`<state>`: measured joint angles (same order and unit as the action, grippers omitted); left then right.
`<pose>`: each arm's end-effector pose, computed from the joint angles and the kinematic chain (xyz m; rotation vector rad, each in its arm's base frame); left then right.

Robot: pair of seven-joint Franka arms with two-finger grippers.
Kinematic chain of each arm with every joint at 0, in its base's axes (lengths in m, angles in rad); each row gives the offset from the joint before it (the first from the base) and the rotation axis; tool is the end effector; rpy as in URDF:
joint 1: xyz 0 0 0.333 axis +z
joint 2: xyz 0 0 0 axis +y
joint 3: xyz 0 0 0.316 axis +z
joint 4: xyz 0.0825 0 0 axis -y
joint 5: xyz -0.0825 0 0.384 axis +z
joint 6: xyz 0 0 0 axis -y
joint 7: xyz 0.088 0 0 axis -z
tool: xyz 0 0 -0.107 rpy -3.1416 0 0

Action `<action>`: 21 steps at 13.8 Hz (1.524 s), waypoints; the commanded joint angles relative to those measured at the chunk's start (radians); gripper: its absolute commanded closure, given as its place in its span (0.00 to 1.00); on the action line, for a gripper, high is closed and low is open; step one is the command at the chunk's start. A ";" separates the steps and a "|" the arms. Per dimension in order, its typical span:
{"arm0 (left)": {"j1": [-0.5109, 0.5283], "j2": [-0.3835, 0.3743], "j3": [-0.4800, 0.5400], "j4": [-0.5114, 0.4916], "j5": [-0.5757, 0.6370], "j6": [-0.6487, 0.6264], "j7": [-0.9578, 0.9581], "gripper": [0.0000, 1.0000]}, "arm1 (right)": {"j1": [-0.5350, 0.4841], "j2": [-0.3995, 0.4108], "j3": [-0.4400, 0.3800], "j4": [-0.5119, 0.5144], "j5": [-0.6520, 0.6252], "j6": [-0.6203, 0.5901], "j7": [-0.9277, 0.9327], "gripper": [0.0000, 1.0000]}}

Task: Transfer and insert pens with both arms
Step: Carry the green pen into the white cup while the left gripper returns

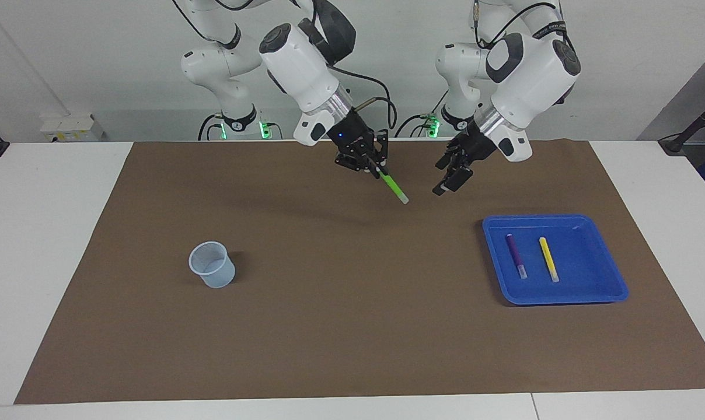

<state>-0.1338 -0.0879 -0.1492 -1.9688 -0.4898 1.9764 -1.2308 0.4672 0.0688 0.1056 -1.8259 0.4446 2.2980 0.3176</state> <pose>0.5149 -0.1832 0.5245 2.3150 1.4555 -0.3306 0.5151 0.3412 0.5370 -2.6048 -0.0299 -0.2507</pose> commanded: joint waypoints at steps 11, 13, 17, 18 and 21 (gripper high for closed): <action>0.138 -0.027 0.017 -0.012 0.280 -0.051 0.603 0.00 | -0.240 0.022 -0.007 0.111 -0.443 -0.258 -0.765 1.00; 0.140 -0.027 0.019 -0.012 0.280 -0.050 0.603 0.00 | -0.291 0.022 -0.007 0.105 -0.481 -0.249 -0.898 1.00; 0.137 -0.027 0.019 -0.013 0.281 -0.047 0.603 0.00 | -0.364 0.023 -0.007 0.057 -0.517 -0.180 -1.112 1.00; 0.137 -0.027 0.017 -0.013 0.281 -0.047 0.605 0.00 | -0.372 0.023 -0.007 0.047 -0.520 -0.180 -1.146 1.00; 0.134 -0.027 0.017 -0.012 0.281 -0.044 0.605 0.00 | -0.401 0.045 -0.007 0.022 -0.540 -0.164 -1.245 1.00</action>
<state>0.0012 -0.0966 -0.1315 -1.9680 -0.2273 1.9329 -0.6371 0.0940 0.1048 0.0845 -1.7778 -0.0650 2.1029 -0.8671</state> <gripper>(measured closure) 0.000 0.828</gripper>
